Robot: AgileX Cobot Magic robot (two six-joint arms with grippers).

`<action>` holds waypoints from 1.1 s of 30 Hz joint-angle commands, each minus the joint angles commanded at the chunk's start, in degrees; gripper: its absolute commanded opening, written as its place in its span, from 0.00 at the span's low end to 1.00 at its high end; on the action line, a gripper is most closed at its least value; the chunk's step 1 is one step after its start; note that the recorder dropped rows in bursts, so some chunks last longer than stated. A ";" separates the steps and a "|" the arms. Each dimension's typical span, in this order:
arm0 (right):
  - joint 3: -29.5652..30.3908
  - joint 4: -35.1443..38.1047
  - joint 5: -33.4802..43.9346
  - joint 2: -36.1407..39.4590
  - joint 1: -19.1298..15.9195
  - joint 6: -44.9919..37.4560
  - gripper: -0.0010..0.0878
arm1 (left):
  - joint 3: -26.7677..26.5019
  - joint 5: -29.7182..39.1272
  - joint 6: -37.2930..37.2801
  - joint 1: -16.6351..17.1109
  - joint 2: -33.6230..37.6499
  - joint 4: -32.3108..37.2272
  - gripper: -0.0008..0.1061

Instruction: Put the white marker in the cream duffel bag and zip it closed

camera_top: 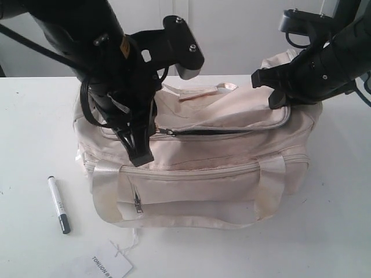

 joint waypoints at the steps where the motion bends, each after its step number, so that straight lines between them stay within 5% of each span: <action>1: 0.00 -0.16 0.00 0.00 0.00 0.00 0.01 | 0.00 0.00 0.00 0.46 -0.15 -0.14 0.01; 7: 0.00 -0.27 0.00 0.00 0.00 0.00 0.01 | 0.10 0.85 0.00 2.93 -0.28 -0.74 0.01; 24: 0.00 -0.52 -0.11 0.00 0.00 0.00 0.01 | 0.10 1.68 -1.35 3.13 -0.28 -1.05 0.01; 33: 0.00 -0.52 -0.22 0.00 0.00 0.00 0.01 | 0.10 -1.75 2.01 8.87 -0.28 -13.99 0.01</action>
